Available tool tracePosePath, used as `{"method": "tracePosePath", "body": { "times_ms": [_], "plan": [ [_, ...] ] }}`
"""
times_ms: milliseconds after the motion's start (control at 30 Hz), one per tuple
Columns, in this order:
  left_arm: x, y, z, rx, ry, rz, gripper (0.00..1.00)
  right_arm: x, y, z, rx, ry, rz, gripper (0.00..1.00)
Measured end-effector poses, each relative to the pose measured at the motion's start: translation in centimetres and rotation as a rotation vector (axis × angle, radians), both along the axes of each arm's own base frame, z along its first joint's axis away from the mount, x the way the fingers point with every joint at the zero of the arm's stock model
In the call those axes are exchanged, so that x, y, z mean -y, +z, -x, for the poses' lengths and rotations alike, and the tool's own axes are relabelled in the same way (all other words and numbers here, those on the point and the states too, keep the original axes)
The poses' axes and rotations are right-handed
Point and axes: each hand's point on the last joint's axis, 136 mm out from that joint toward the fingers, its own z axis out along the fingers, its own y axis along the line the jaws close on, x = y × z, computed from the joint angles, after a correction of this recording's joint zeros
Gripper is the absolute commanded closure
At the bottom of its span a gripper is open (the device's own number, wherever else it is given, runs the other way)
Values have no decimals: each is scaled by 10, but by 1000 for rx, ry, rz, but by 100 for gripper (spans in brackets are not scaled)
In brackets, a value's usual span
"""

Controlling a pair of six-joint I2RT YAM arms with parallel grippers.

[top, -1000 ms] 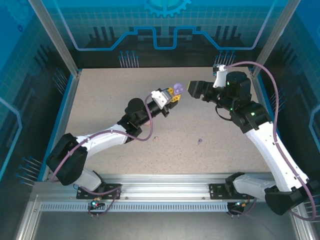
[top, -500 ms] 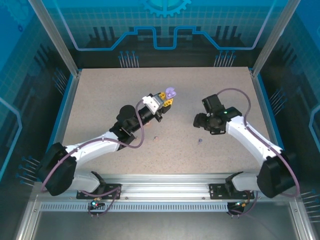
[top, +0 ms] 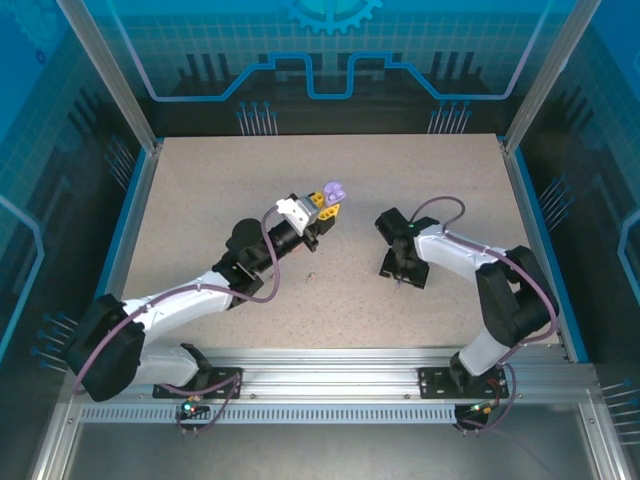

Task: Insert the wireless bluetooth earbuds into the charging case

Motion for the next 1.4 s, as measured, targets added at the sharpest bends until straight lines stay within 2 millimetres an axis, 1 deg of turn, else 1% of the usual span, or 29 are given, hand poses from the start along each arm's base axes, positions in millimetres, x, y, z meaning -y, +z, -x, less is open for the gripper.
{"method": "tracePosePath", "body": {
  "times_ms": [167,267,367,500,600,800,1033,1267,1400],
  "plan": [
    [-1,0,1,-2,-1,2,100,1,-9,0,-23,-23,33,47],
    [-1,-1,1,-2,0,2,100,2,-12,0,-33,-32,42,49],
    [-1,-1,1,-2,0,2,100,2,-13,0,-35,-38,44,52],
    [-1,-1,1,-2,0,2,100,2,-14,0,-32,-41,45,61],
    [-1,-1,1,-1,0,1,100,1,-14,-2,-27,-43,42,63],
    [-1,-1,1,-2,-1,1,100,1,-14,-3,-20,-43,38,65],
    [-1,-1,1,-2,-1,1,100,0,-15,-5,-9,-44,31,65],
    [-1,-1,1,-2,-1,1,100,2,-14,0,-2,-45,27,65],
    [-1,-1,1,-2,0,2,100,3,-18,3,-6,-45,24,68]
  ]
}}
